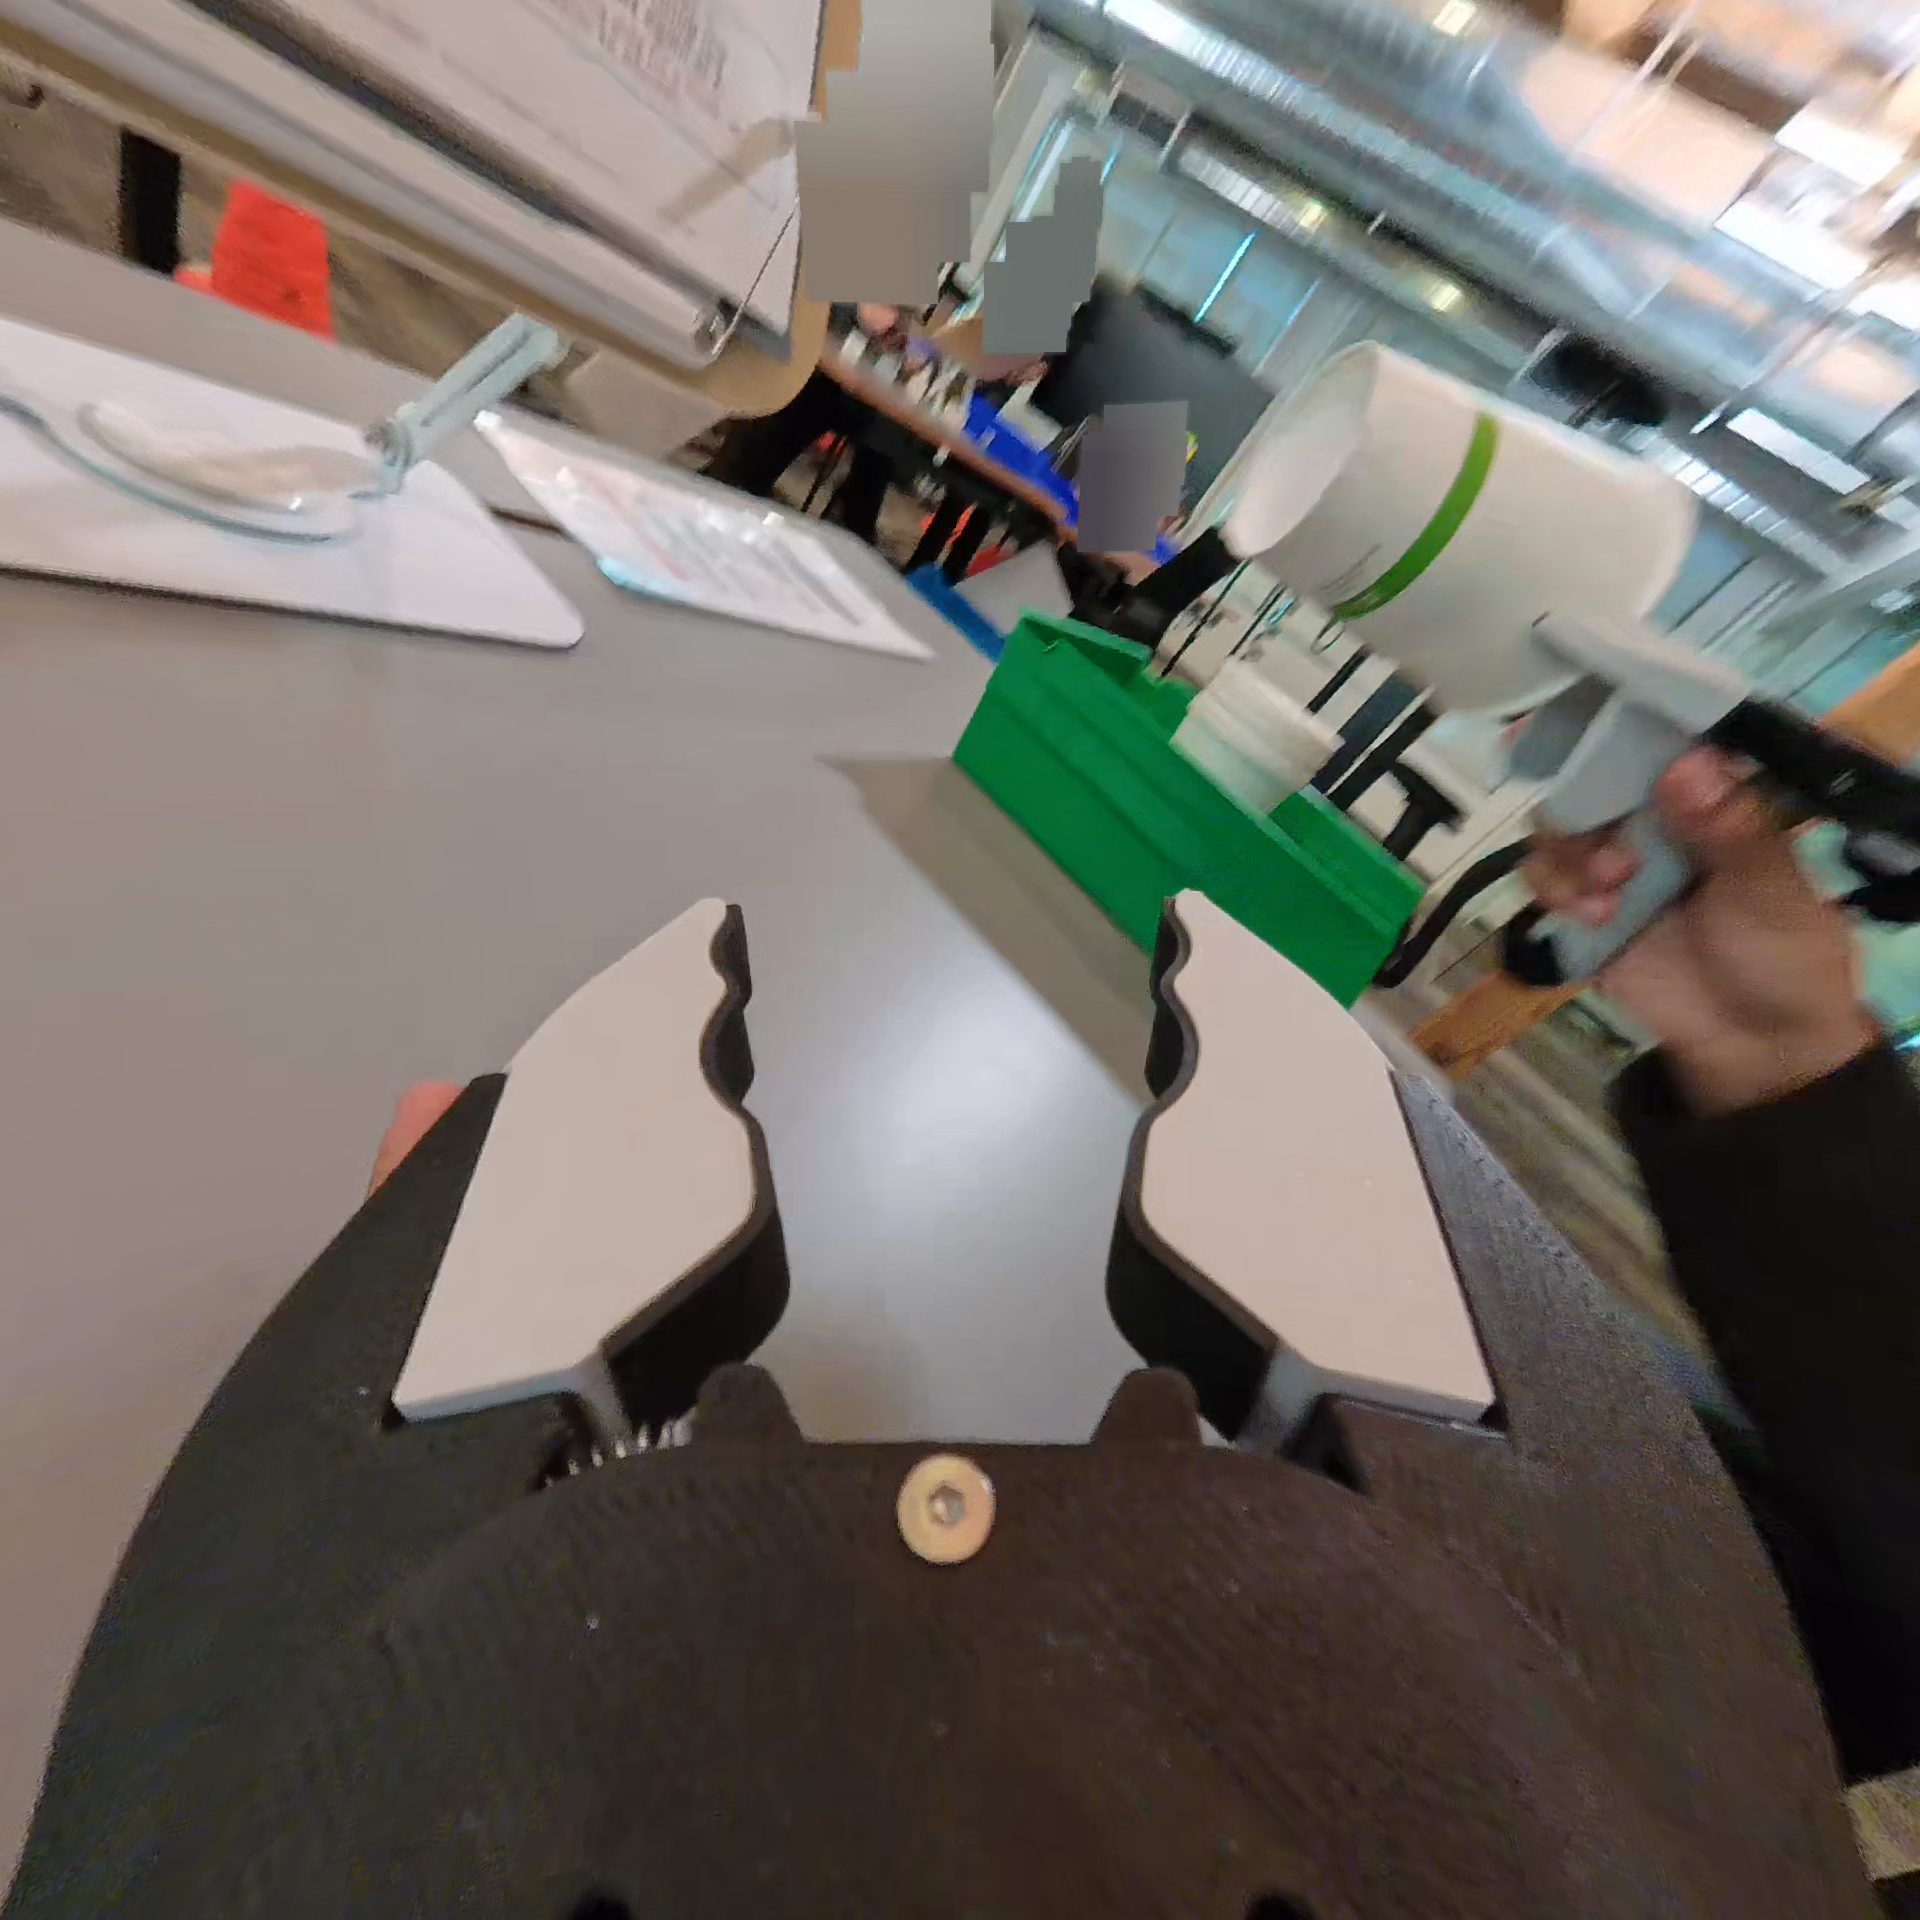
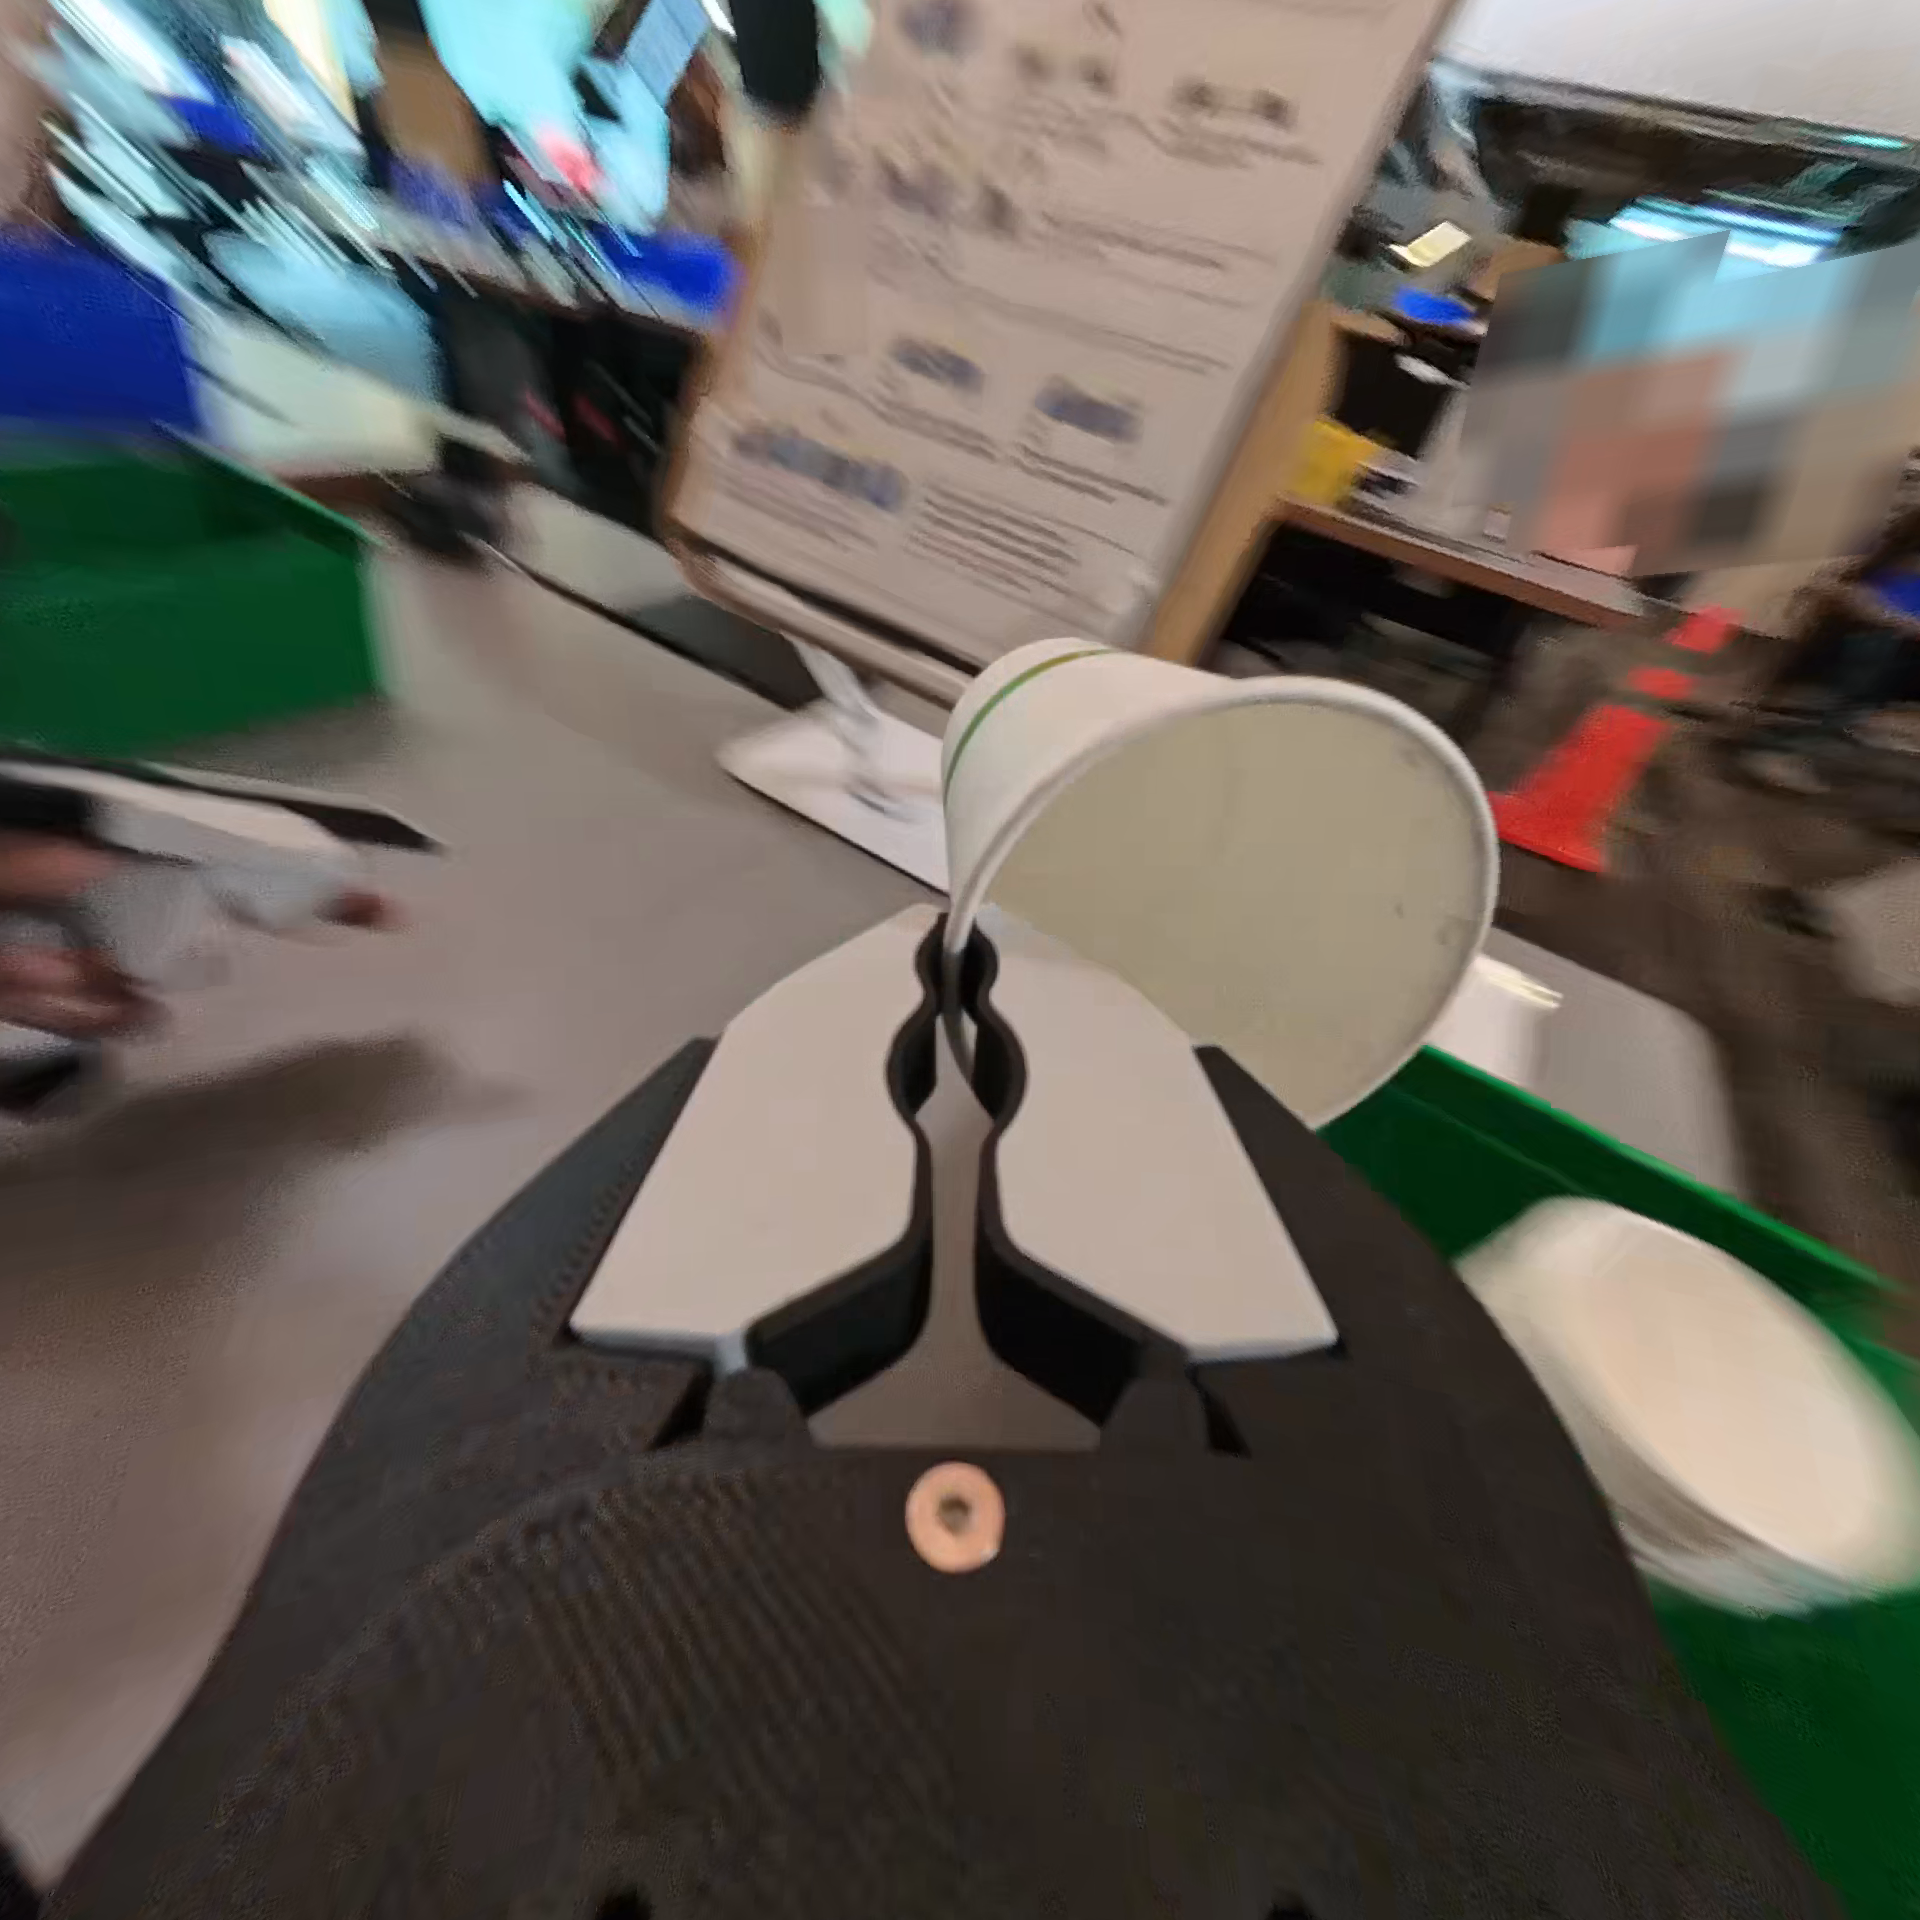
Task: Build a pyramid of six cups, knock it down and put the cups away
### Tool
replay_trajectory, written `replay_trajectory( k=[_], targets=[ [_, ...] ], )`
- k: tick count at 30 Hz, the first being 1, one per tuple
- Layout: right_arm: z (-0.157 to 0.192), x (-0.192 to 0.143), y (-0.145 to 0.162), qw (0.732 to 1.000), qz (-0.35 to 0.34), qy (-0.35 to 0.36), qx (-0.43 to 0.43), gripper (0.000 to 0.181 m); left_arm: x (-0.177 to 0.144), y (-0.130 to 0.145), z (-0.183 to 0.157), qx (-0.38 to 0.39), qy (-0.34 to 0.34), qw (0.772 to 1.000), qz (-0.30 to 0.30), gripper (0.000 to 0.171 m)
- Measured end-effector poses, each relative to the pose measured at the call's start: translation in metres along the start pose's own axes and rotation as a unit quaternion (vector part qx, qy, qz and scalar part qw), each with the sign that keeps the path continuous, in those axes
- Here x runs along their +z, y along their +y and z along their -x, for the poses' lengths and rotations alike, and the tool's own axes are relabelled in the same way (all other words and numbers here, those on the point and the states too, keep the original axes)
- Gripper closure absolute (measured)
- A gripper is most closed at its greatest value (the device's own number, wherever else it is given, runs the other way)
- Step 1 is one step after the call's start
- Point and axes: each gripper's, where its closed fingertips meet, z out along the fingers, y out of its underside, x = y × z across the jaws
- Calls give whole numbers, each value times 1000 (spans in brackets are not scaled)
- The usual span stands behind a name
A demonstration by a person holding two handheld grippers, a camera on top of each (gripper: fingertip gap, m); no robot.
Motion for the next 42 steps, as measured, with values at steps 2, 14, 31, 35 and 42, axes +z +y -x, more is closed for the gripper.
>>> replay_trajectory(
  k=[2, 14, 31, 35, 42],
  targets=[
    [-51, -26, 6, 990, 70, 98, -76, 180, 4, 13, 7, 3, -18, 999, 43, 93],
    [-163, -75, 63, 901, 312, 187, -237, 179, 8, 31, 3, 56, -36, 994, 82, 96],
    [-157, -69, 87, 888, 361, 146, -245, 178, -16, 31, 15, 59, -69, 993, 77, 96],
    [-160, -67, 82, 883, 353, 166, -263, 174, -15, 34, 13, 63, -67, 992, 82, 96],
    [-160, -65, 79, 886, 342, 172, -263, 169, -14, 36, 13, 70, -68, 992, 86, 96]
  ],
)
